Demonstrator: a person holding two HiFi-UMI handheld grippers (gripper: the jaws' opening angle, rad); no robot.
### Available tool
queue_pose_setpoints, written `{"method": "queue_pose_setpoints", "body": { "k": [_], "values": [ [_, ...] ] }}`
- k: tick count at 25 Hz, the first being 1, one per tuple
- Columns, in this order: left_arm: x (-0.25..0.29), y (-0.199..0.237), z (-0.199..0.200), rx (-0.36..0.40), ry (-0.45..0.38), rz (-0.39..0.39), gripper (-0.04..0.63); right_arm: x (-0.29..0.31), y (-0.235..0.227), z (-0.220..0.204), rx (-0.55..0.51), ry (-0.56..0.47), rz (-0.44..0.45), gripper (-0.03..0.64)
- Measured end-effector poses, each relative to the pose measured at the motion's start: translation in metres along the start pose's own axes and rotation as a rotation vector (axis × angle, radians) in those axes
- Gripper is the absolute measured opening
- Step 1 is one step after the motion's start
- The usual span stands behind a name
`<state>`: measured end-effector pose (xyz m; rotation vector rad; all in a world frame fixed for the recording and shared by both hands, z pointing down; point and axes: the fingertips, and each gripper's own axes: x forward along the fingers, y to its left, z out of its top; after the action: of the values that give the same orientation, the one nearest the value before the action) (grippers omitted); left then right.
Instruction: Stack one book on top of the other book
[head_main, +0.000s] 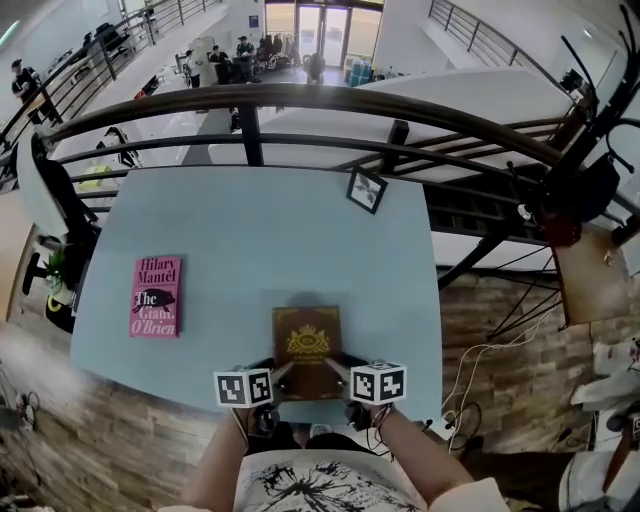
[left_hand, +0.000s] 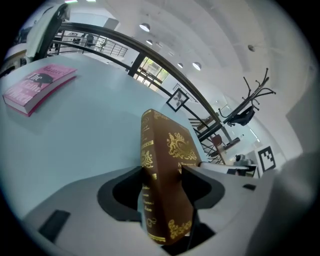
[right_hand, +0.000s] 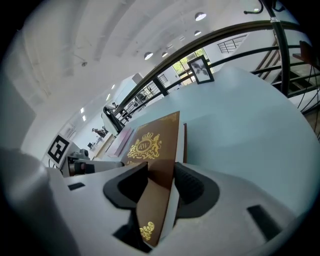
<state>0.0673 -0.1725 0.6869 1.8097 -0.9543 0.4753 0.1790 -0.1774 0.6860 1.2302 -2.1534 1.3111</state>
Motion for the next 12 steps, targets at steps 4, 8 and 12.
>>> {"method": "queue_pose_setpoints", "body": {
  "k": [4,8,12],
  "values": [
    [-0.016,-0.016,0.004,0.018,-0.061,0.019,0.245,-0.018,0.012,0.009,-0.045,-0.021,0.01,0.16],
    [-0.026,-0.024,0.011,0.025,-0.094,0.01,0.245,-0.026,0.021,0.02,-0.084,-0.033,0.014,0.16],
    [-0.034,-0.015,0.021,0.037,-0.094,-0.007,0.245,-0.021,0.032,0.026,-0.076,-0.048,-0.019,0.16]
  ]
}}
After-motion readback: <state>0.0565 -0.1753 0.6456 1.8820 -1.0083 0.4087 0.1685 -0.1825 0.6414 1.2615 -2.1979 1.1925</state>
